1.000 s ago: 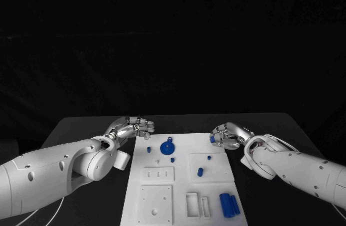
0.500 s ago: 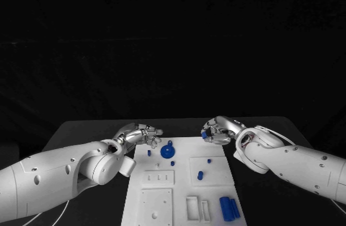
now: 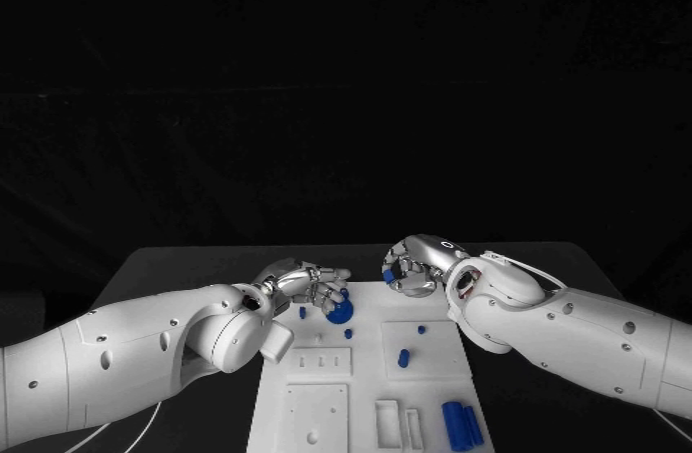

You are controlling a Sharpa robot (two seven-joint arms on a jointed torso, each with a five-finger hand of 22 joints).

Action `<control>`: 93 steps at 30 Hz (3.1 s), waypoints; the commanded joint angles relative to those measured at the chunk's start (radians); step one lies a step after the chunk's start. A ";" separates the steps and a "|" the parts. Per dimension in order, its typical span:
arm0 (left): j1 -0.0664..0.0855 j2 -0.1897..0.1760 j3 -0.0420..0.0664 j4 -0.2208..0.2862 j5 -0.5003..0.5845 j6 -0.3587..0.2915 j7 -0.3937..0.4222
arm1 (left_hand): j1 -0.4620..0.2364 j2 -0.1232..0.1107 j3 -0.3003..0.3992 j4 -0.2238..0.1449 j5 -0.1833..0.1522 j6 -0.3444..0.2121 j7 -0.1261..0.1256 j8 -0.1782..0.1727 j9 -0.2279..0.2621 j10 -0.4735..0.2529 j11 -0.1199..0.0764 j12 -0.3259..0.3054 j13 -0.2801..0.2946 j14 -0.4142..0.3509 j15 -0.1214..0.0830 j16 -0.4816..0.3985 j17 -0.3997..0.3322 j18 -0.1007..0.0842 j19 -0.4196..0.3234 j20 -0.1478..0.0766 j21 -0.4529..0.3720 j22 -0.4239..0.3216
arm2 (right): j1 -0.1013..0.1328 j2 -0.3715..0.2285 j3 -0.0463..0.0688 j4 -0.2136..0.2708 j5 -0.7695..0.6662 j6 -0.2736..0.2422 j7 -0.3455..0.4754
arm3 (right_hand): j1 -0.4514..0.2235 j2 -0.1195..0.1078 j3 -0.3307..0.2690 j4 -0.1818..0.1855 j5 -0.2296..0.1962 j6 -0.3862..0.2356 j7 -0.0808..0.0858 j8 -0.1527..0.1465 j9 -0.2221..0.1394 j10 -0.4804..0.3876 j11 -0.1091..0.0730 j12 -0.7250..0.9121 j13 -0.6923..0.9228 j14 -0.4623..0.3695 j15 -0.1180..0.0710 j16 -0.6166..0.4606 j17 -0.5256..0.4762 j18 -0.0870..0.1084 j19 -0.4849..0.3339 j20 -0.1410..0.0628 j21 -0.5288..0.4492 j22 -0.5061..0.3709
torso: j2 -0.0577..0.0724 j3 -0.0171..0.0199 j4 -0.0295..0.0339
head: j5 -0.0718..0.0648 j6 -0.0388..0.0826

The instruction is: Assemble the parts on the task board

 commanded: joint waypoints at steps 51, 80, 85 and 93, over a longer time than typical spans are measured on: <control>0.002 0.043 -0.002 -0.023 -0.032 -0.014 -0.075 | -0.008 0.004 0.008 0.041 -0.004 0.013 0.001 0.000 0.004 -0.007 0.005 -0.008 0.012 -0.015 0.002 0.012 0.000 0.021 -0.011 0.001 0.007 0.012 | 0.001 0.107 -0.010 0.028 -0.086 0.042 -0.085 | -0.002 -0.021 0.021 0.007 0.017 0.063 0.027 0.004 0.014 0.005 -0.001 -0.003 0.001 0.004 -0.004 -0.007 -0.001 0.114 0.009 0.000 0.002 0.009 | -0.020 -0.0030 -0.0026 | 0.033 -0.027; 0.002 0.031 -0.002 -0.043 -0.049 -0.018 -0.087 | 0.005 0.014 0.005 0.033 -0.004 0.013 0.000 0.000 0.004 -0.008 0.005 -0.009 0.015 -0.017 0.002 0.014 -0.001 0.022 -0.012 0.000 0.009 0.012 | 0.000 0.089 -0.010 0.032 -0.089 0.034 -0.094 | -0.003 -0.023 0.023 0.008 0.026 0.064 0.027 0.004 0.015 0.008 -0.002 -0.001 0.003 0.005 -0.005 -0.007 -0.001 0.114 0.010 0.000 0.001 0.009 | -0.020 -0.0029 -0.0024 | 0.033 -0.031; 0.002 0.025 -0.002 -0.046 -0.050 -0.021 -0.084 | 0.007 0.015 0.004 0.031 -0.004 0.013 0.001 0.000 0.004 -0.008 0.005 -0.010 0.016 -0.017 0.002 0.015 -0.001 0.022 -0.012 0.001 0.010 0.012 | 0.000 0.079 -0.010 0.027 -0.091 0.030 -0.096 | -0.003 -0.023 0.023 0.008 0.027 0.065 0.027 0.004 0.016 0.008 -0.002 -0.001 0.003 0.005 -0.005 -0.007 -0.001 0.114 0.011 0.000 0.001 0.009 | -0.020 -0.0026 -0.0035 | 0.033 -0.032; 0.001 0.019 -0.002 -0.046 -0.051 -0.023 -0.083 | 0.010 0.016 0.003 0.027 -0.004 0.013 0.001 0.000 0.005 -0.009 0.005 -0.010 0.017 -0.017 0.002 0.015 -0.001 0.022 -0.013 0.001 0.010 0.012 | 0.000 0.063 -0.010 0.022 -0.093 0.026 -0.098 | -0.003 -0.024 0.023 0.008 0.028 0.065 0.027 0.004 0.016 0.008 -0.002 -0.001 0.003 0.005 -0.005 -0.007 -0.001 0.114 0.011 0.000 0.001 0.008 | -0.019 -0.0021 -0.0033 | 0.032 -0.033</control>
